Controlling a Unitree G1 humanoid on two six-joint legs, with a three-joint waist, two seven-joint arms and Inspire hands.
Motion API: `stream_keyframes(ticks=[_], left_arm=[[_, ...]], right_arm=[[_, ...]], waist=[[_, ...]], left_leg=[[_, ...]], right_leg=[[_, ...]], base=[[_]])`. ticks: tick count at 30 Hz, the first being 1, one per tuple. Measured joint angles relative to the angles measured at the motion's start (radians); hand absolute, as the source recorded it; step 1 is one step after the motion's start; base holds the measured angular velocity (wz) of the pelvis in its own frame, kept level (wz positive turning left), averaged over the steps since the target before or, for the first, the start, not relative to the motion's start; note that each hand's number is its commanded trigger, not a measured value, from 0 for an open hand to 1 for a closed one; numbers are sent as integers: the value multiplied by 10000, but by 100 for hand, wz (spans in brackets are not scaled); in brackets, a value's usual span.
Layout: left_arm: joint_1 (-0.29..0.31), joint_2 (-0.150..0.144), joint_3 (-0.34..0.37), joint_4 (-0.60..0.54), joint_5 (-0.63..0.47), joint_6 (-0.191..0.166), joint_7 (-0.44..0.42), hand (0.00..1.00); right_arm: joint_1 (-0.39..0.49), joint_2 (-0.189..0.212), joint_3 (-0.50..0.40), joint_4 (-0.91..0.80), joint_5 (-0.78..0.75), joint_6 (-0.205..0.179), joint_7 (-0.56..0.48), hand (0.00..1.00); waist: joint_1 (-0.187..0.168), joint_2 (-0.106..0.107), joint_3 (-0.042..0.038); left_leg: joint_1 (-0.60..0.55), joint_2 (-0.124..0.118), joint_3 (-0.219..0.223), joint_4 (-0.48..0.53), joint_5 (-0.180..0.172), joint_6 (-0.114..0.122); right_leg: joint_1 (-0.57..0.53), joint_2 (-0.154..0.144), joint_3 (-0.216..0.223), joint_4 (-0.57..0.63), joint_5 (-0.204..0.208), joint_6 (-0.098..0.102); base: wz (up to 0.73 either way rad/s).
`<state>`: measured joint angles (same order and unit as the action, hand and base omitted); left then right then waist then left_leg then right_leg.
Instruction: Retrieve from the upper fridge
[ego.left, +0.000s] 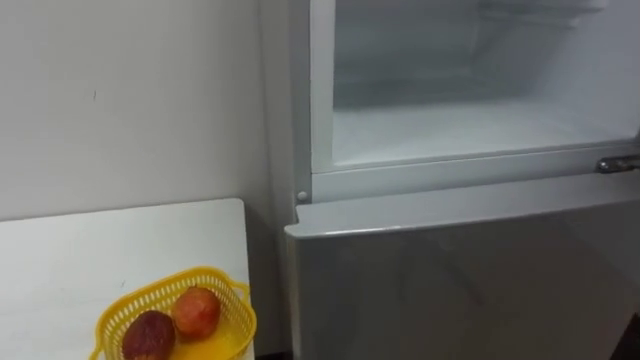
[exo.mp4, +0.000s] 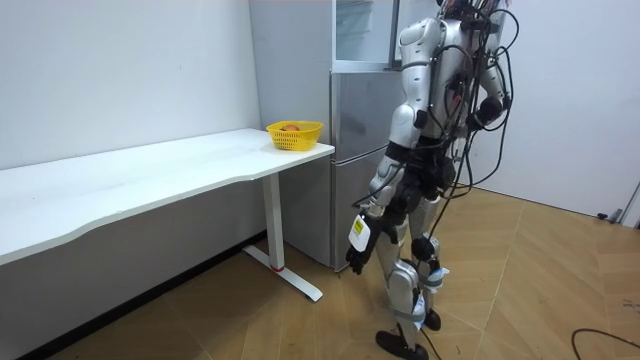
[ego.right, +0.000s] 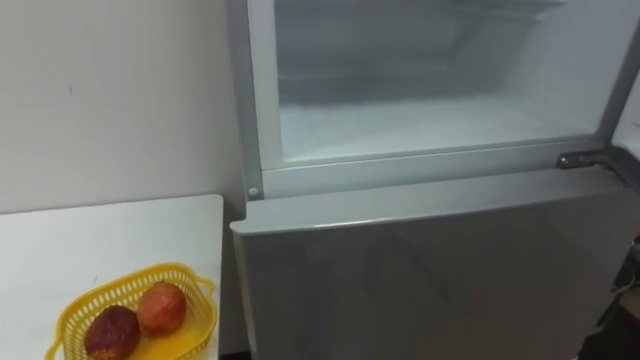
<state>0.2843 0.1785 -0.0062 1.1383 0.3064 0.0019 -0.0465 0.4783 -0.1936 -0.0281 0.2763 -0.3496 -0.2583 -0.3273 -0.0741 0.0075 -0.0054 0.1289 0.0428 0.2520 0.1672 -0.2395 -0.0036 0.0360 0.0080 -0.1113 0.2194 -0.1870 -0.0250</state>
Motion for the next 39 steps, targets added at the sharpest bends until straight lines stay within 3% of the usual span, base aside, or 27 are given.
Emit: stream_keyframes(ticks=[7, 11, 17, 22, 25, 31, 39], left_arm=[[123, -36, 12, -447, -394, 134, 315, 0], [144, -38, 26, -535, -428, 125, 428, 0], [411, -15, 511, -565, -829, -75, 469, 0], [527, 18, 821, -810, -1063, -91, 446, 0], [668, 13, 1023, -1081, -1053, -93, 446, 0], [790, 53, 1499, -1325, -977, -91, 431, 0], [754, 93, 2034, -1502, -957, -95, 444, 0]], right_arm=[[-137, 156, -89, 2608, 3021, 201, -506, 0], [-317, 315, -838, 3533, 5499, 396, -690, 0], [-664, 463, -2355, 3516, 9092, 417, -1535, 0], [-1119, 362, -3514, 2859, 10726, 382, -2482, 0], [-1345, 238, -4096, 1924, 11926, 384, -3022, 0], [-1816, 118, -5151, 370, 12541, 385, -4036, 0], [-2496, -915, -6309, -1473, 12171, 356, -5125, 0]], waist=[[-69, 18, -37], [-296, -28, -11], [-608, -318, 10], [-674, -520, 83], [-725, -576, 62], [-893, -666, 23], [-1073, -757, 18]], left_leg=[[83, -4, 76, -12, 2, -1], [204, -18, 60, -19, 1, -1], [224, -6, -21, 2, 2, -2], [188, -34, -37, -6, 2, -2], [32, -52, -80, -7, 1, -2], [-58, -56, -95, -8, 4, -4], [4, -53, -31, -13, 5, -5]], right_leg=[[66, 1, 56, -10, -8, 0], [237, -46, 35, -135, -67, 36], [222, -75, 0, -97, -103, -2], [120, -49, 23, 19, -166, 18], [6, -46, 21, 26, -187, 39], [-25, -25, -38, 24, -179, 35], [-15, -14, -20, -14, -179, 34]], base=[[-2], [4], [1], [1], [4], [2], [-3]])
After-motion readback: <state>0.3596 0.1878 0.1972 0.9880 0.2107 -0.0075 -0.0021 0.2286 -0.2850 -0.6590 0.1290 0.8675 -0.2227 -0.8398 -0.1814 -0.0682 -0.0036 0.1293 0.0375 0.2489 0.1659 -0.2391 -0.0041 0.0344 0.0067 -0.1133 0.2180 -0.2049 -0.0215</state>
